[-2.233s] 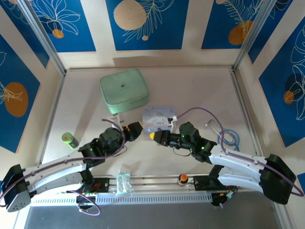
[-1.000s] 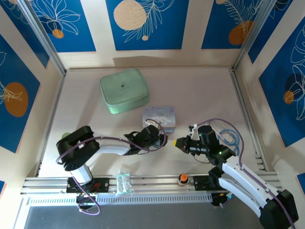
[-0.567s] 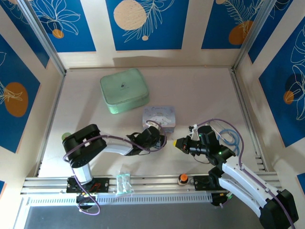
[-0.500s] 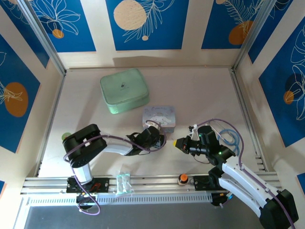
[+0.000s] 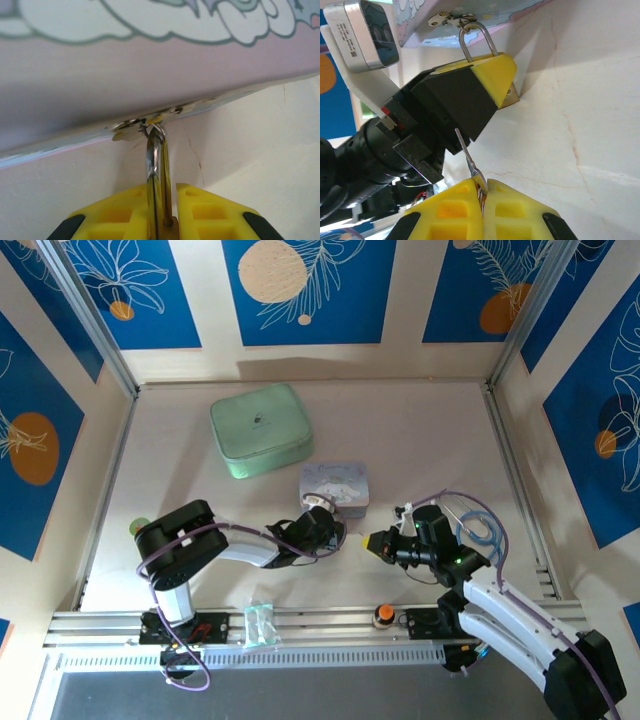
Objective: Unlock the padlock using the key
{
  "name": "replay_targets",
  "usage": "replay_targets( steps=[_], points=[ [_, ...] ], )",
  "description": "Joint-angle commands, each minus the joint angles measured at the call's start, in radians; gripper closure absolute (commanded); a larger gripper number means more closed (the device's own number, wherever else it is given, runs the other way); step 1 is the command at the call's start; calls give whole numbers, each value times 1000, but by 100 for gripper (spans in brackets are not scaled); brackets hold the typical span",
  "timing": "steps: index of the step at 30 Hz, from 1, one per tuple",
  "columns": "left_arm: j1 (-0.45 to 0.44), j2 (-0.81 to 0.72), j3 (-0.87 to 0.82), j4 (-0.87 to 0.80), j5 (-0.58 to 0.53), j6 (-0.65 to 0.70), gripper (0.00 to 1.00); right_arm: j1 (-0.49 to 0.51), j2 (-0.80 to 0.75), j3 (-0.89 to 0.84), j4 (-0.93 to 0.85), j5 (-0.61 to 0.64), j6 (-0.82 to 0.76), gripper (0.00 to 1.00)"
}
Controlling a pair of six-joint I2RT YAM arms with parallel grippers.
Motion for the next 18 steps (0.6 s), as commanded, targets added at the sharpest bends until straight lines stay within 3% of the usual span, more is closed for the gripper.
replay_targets(
  steps=[1,3,8,13,18],
  points=[
    [-9,-22,-4,-14,-11,-96,93,-19,54,-77,228,-112,118,100],
    [-9,-35,-19,24,-23,-171,98,-38,105,-96,318,-170,162,100],
    [-6,-39,-81,209,-44,-370,100,-76,201,-86,429,-277,218,100],
    [-7,-50,-93,275,-91,-445,100,-171,330,-100,547,-428,239,100],
    [-7,-49,-104,348,-132,-528,100,-184,369,-77,532,-480,230,100]
  ],
)
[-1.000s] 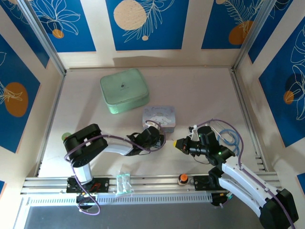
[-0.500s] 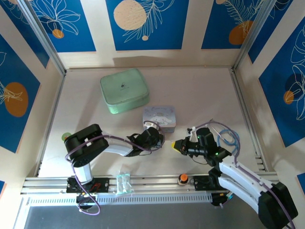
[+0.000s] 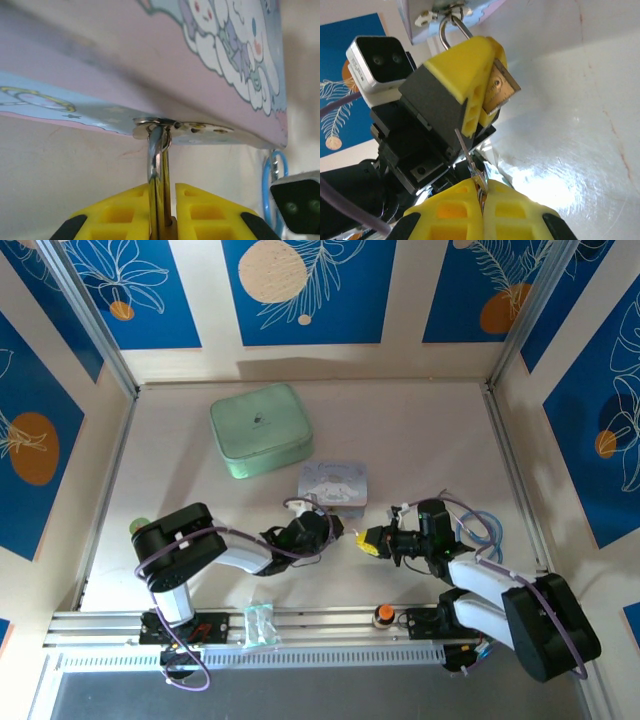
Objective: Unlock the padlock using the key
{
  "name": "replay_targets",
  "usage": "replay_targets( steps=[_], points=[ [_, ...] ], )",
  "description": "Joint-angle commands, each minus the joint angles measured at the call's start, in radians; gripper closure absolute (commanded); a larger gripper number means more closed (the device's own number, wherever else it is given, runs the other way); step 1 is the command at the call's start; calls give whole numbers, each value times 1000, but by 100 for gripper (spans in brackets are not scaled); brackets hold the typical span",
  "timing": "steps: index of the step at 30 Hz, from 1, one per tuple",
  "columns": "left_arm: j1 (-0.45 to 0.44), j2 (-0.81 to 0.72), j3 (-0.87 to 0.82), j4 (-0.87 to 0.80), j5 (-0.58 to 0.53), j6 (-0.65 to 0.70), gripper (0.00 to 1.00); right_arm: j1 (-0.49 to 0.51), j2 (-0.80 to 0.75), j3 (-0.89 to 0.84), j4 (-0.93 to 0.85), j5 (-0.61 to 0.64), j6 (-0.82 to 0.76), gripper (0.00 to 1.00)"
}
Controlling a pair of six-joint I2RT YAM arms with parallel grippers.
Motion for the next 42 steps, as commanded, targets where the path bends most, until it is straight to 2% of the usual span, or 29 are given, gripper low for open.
replay_targets(
  steps=[1,8,15,21,31,39,42],
  points=[
    [-3,-26,0,110,-62,-102,100,-8,8,19,6,-103,0,100],
    [-20,40,-14,256,-101,-266,100,-51,57,23,3,-136,-28,100],
    [-29,24,11,224,-127,-267,100,-51,149,84,25,-138,-30,100],
    [-39,48,16,272,-140,-316,100,-51,184,112,16,-106,-29,100],
    [-59,46,63,210,-186,-348,100,-52,209,85,37,-70,-36,100],
    [-72,124,66,323,-174,-416,100,-53,276,96,138,-59,5,100],
    [-73,118,60,317,-186,-411,100,-55,275,112,83,-56,-31,100]
  ],
)
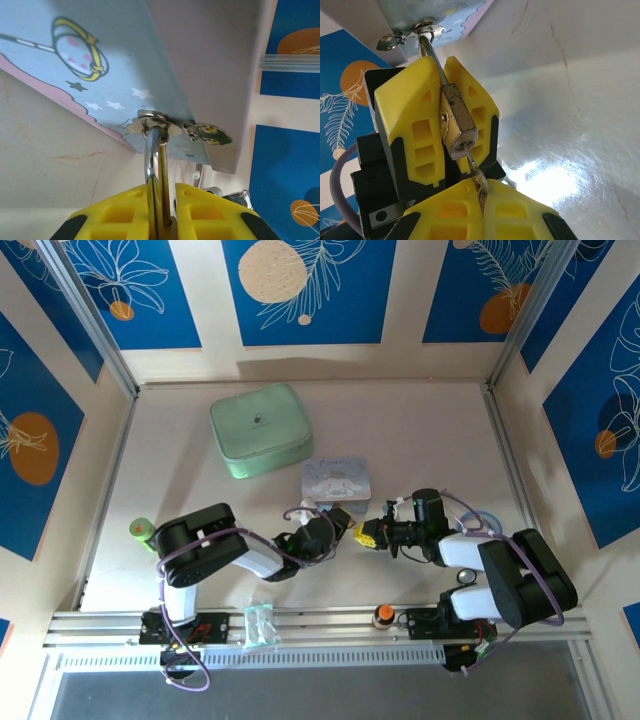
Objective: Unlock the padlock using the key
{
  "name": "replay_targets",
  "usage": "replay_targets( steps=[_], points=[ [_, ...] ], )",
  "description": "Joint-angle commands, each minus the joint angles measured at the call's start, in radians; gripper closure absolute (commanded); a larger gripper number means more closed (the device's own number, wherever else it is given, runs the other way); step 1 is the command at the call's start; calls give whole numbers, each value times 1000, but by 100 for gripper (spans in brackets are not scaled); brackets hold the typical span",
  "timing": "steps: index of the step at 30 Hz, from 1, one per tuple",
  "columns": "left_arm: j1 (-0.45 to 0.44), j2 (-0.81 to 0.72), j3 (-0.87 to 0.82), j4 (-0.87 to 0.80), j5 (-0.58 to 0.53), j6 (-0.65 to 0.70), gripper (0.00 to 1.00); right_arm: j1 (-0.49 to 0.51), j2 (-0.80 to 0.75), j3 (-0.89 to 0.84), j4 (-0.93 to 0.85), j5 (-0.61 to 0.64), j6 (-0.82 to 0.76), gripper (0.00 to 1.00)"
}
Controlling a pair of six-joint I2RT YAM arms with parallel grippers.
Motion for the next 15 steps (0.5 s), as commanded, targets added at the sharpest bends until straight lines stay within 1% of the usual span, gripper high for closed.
replay_targets(
  steps=[1,6,10,15],
  points=[
    [-13,-7,21,84,-27,-7,100,-9,-5,19,-27,6,-33,100],
    [-13,-18,10,93,-41,-4,100,-53,-23,-2,-43,6,-44,100],
    [-14,-7,17,126,-28,-9,100,-56,-2,13,-36,-6,-53,100],
    [-13,-4,13,150,-41,-9,100,-52,-3,9,-30,-2,-57,100]
  ],
)
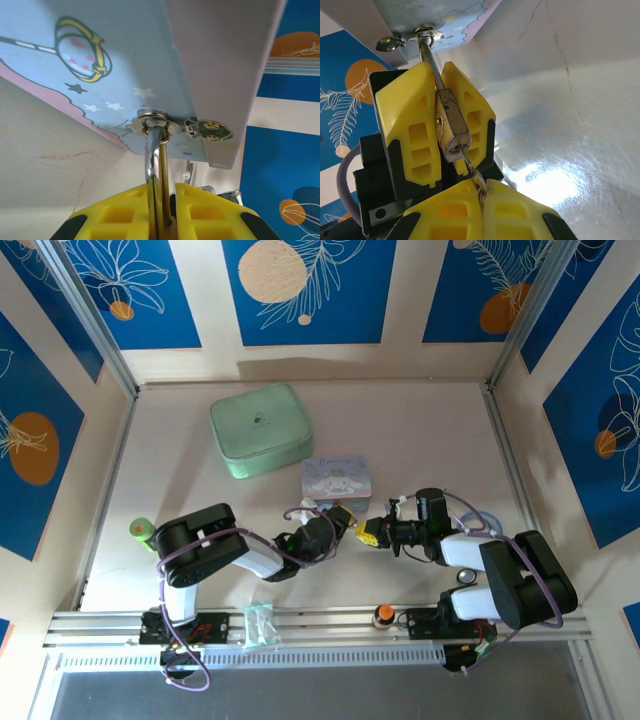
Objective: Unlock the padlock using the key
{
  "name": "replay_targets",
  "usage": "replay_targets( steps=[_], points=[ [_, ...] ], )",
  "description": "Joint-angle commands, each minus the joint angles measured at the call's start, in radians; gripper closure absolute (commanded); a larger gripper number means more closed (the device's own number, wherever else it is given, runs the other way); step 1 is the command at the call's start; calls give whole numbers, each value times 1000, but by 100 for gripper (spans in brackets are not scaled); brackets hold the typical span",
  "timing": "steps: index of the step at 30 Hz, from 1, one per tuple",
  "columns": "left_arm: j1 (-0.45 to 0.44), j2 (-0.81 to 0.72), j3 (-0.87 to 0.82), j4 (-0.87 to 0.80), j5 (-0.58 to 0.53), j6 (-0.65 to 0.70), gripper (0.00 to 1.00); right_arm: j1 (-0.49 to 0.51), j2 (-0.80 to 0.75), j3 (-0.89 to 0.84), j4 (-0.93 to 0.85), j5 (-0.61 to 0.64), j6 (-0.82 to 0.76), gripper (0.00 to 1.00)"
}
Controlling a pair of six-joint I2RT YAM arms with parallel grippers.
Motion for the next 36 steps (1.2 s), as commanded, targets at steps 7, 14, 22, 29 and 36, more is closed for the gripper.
replay_targets(
  steps=[7,14,22,29,36],
  points=[
    [-23,10,37,109,-5,5,100,4,18,8,47,45,14,100],
    [-33,1,32,83,-12,17,100,27,27,1,181,63,68,100],
    [-40,23,52,104,21,12,100,41,42,59,111,57,14,100],
    [-54,-8,25,88,13,31,100,23,55,79,149,-3,24,95],
    [-44,-9,-11,98,-17,23,100,33,-55,90,-82,68,-89,73]
  ],
)
